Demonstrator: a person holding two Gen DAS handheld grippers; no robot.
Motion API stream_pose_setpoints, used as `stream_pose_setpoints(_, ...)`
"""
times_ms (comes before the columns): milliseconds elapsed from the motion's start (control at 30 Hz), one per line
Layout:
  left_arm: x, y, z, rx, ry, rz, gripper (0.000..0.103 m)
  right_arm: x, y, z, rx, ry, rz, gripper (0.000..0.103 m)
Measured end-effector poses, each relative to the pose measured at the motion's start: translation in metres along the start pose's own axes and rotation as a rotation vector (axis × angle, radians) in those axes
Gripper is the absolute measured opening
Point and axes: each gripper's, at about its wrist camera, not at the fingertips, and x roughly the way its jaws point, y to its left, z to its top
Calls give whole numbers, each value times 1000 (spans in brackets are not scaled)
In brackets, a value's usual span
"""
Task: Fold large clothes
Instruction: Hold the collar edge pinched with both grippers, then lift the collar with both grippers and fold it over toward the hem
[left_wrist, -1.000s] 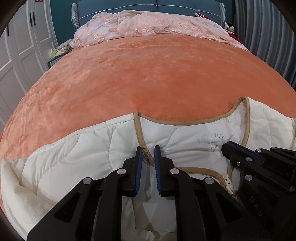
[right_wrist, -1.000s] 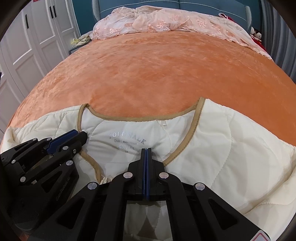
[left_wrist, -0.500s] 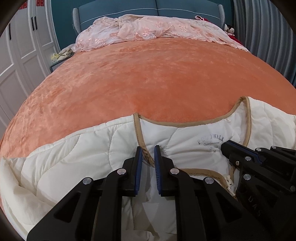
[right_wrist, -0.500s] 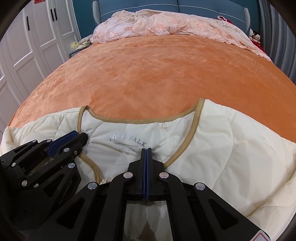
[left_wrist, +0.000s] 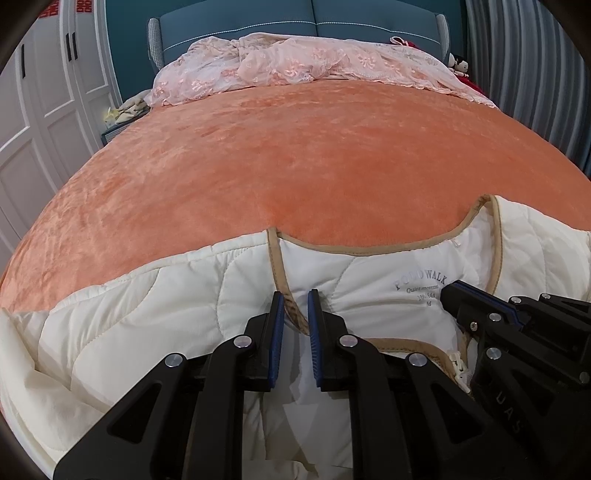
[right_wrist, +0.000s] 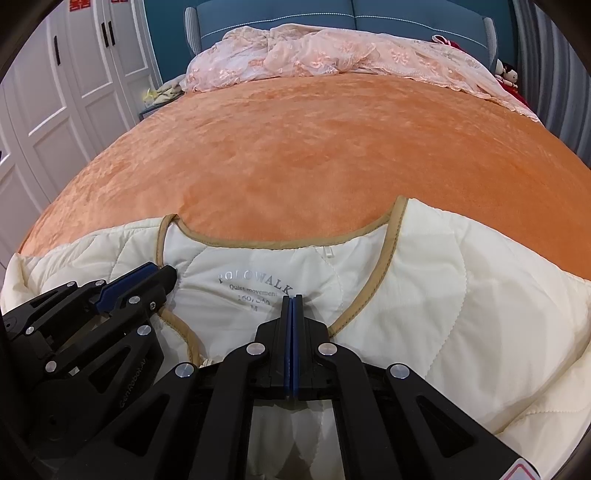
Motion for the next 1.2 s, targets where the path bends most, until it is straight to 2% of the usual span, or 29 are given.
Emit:
stream_pose_setpoints(533, 1, 0, -2, -10, -19, 2, 12, 1, -1, -1, 7, -23, 4, 0)
stream_pose_setpoints(667, 0, -2, 1, 3, 4, 17, 12, -1, -6, 2, 31, -13, 33, 0)
stream_pose_setpoints(700, -2, -2, 2, 2, 15, 22, 14, -6, -9, 4, 46, -12, 44, 0)
stream_pose_setpoints(733, -10, 2, 3, -14, 35, 32, 20, -19, -15, 4, 78, -25, 15, 0)
stream_pose_setpoints(767, -23, 9, 4, -52, 58, 36, 24, -39, -21, 4, 113, -48, -28, 5)
stream_pose_setpoints(800, -37, 17, 3, -92, 64, 28, 33, -63, -29, 0, 154, -82, -17, 16)
stream_pose_setpoints(833, -64, 34, -3, -173, 53, 2, 44, -99, -42, -9, 210, -132, 19, 28)
stream_pose_setpoints(867, -87, 48, -10, -227, 36, -33, 49, -131, -54, -23, 240, -158, 64, 46)
stream_pose_setpoints(933, -142, 80, -38, -309, 29, -125, 64, -184, -79, -55, 253, -165, 115, 61)
stream_pose_setpoints(1000, -183, 104, -72, -330, 54, -142, 67, -240, -107, -104, 229, -141, 104, 67)
stream_pose_setpoints(1067, -228, 131, -126, -352, 118, -130, 67, -287, -136, -163, 209, -48, 44, 68)
stream_pose_setpoints(1100, -241, 139, -143, -364, 138, -133, 67, -302, -146, -184, 210, -8, 24, 68)
stream_pose_setpoints(1200, -291, 159, -226, -403, 228, -101, 67, -345, -176, -256, 261, 108, -36, 71)
